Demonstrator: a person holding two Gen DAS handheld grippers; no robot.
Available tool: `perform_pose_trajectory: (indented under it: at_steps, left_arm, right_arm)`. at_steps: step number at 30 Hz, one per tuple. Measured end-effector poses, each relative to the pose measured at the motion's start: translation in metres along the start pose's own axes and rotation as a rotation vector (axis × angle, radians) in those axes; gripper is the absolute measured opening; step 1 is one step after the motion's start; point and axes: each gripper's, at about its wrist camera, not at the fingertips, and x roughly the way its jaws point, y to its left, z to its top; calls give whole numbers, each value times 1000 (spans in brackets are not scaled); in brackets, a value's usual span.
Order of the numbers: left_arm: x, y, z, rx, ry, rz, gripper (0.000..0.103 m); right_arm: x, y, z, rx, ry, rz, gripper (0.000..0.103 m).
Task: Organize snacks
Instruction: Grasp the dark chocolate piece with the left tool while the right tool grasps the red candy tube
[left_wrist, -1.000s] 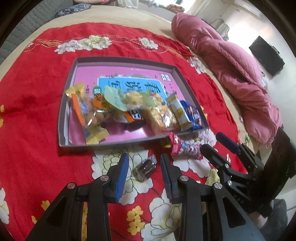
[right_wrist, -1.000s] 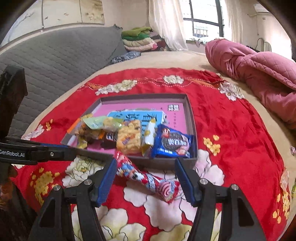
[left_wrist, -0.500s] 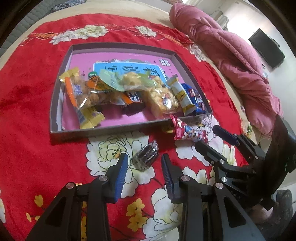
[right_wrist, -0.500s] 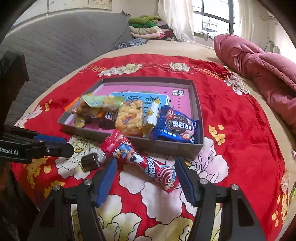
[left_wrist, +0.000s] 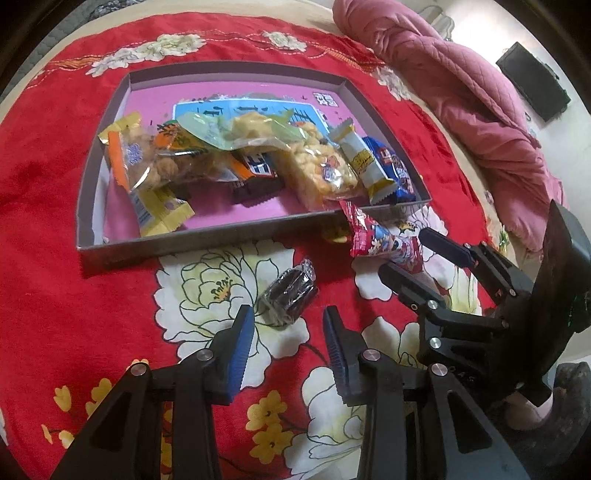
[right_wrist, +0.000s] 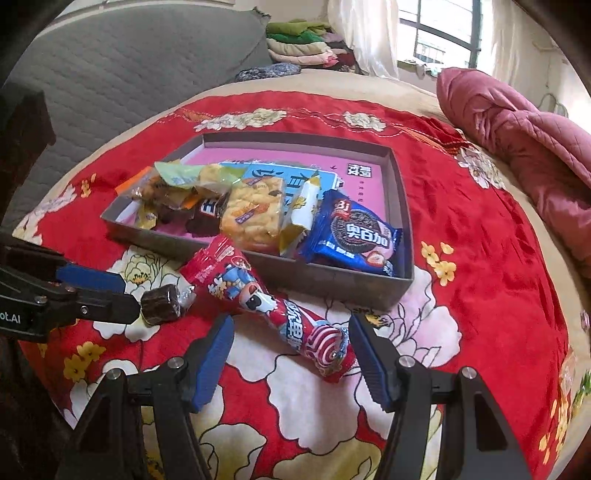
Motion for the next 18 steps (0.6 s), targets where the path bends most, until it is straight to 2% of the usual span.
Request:
perform_pose_trajectory:
  at_steps: [18]
  left_arm:
    - [24,-2,1,25,42,-4,40]
  right_arm:
    - [23,5,3,-101,-15,7,63]
